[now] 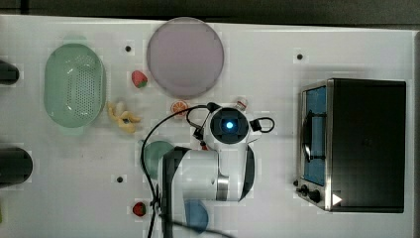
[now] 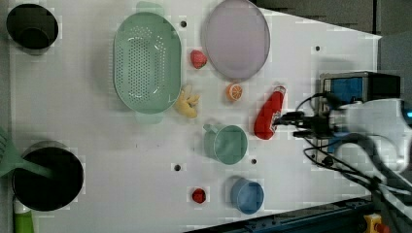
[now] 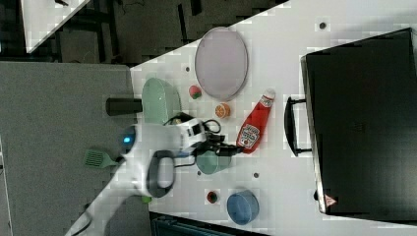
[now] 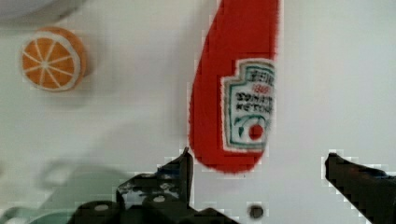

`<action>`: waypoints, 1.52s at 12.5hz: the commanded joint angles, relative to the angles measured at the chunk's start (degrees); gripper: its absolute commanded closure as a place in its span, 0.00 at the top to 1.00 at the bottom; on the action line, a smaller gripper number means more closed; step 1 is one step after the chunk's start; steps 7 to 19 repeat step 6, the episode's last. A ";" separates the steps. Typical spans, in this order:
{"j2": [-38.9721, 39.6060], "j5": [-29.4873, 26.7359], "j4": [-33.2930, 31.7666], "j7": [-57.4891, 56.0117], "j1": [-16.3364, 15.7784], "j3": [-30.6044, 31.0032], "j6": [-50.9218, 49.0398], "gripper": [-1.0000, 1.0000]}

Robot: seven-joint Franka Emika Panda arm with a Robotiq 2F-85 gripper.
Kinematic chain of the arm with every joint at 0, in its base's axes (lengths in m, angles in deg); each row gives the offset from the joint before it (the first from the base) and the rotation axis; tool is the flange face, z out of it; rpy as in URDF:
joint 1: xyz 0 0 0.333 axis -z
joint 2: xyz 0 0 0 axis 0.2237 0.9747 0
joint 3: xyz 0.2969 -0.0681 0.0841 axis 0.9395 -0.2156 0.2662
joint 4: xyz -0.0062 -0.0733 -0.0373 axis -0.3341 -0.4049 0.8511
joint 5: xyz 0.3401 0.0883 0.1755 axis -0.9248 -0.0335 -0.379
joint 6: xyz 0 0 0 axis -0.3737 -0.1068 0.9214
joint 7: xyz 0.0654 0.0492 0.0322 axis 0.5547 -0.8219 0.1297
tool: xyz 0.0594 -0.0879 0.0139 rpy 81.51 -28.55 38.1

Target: Pick ketchup from plate and place it on table.

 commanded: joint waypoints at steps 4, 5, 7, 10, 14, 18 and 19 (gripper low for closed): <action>-14.27 -0.40 19.36 20.14 0.38 2.33 -19.13 1.00; -15.47 -0.40 21.82 22.49 0.38 2.36 -24.64 1.00; -16.39 -0.40 24.04 23.43 0.37 2.42 -30.11 1.00; -16.39 -0.40 24.04 23.43 0.37 2.42 -30.11 1.00; -16.39 -0.40 24.04 23.43 0.37 2.42 -30.11 1.00; -16.39 -0.40 24.04 23.43 0.37 2.42 -30.11 1.00; -16.39 -0.40 24.04 23.43 0.37 2.42 -30.11 1.00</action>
